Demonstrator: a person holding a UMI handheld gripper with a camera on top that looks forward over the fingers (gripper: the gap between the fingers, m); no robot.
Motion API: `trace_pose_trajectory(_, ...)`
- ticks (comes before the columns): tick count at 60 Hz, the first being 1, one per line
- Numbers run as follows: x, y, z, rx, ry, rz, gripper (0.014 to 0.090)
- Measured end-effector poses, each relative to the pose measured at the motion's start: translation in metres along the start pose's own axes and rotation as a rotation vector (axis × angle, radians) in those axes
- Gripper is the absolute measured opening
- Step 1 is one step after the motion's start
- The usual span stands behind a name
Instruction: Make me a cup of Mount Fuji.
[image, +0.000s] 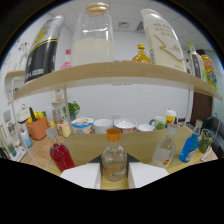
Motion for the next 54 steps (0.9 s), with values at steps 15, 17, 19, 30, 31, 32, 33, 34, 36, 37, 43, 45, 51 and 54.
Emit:
trace_pose_trajectory(15, -0.007, -0.002, -0.024, 0.007, -0.056, -0.031, 0.0356)
trace_pose_trajectory(17, -0.007, -0.002, -0.031, 0.011, -0.058, -0.025, 0.0355)
trace_pose_trajectory(19, -0.008, 0.000, -0.039, 0.012, -0.061, -0.016, 0.0356)
trace_pose_trajectory(30, -0.011, 0.034, -0.077, -0.026, -0.081, 0.049, 0.0355)
trace_pose_trajectory(31, -0.012, 0.040, -0.080, -0.035, -0.083, 0.054, 0.0355)
trace_pose_trajectory(32, -0.012, 0.045, -0.082, -0.043, -0.084, 0.061, 0.0354)
trace_pose_trajectory(33, -0.012, 0.050, -0.084, -0.050, -0.082, 0.069, 0.0354)
trace_pose_trajectory(34, -0.011, 0.056, -0.085, -0.058, -0.081, 0.077, 0.0357)
trace_pose_trajectory(36, -0.011, 0.066, -0.088, -0.073, -0.083, 0.096, 0.0356)
trace_pose_trajectory(37, -0.010, 0.070, -0.090, -0.077, -0.084, 0.108, 0.0356)
trace_pose_trajectory(43, -0.010, 0.088, -0.094, -0.108, -0.100, 0.253, 0.0356)
trace_pose_trajectory(45, -0.010, 0.090, -0.095, -0.114, -0.116, 0.336, 0.0356)
trace_pose_trajectory(51, -0.012, 0.088, -0.097, -0.127, -0.175, 0.635, 0.0356)
trace_pose_trajectory(54, -0.012, 0.087, -0.096, -0.126, -0.205, 0.792, 0.0355)
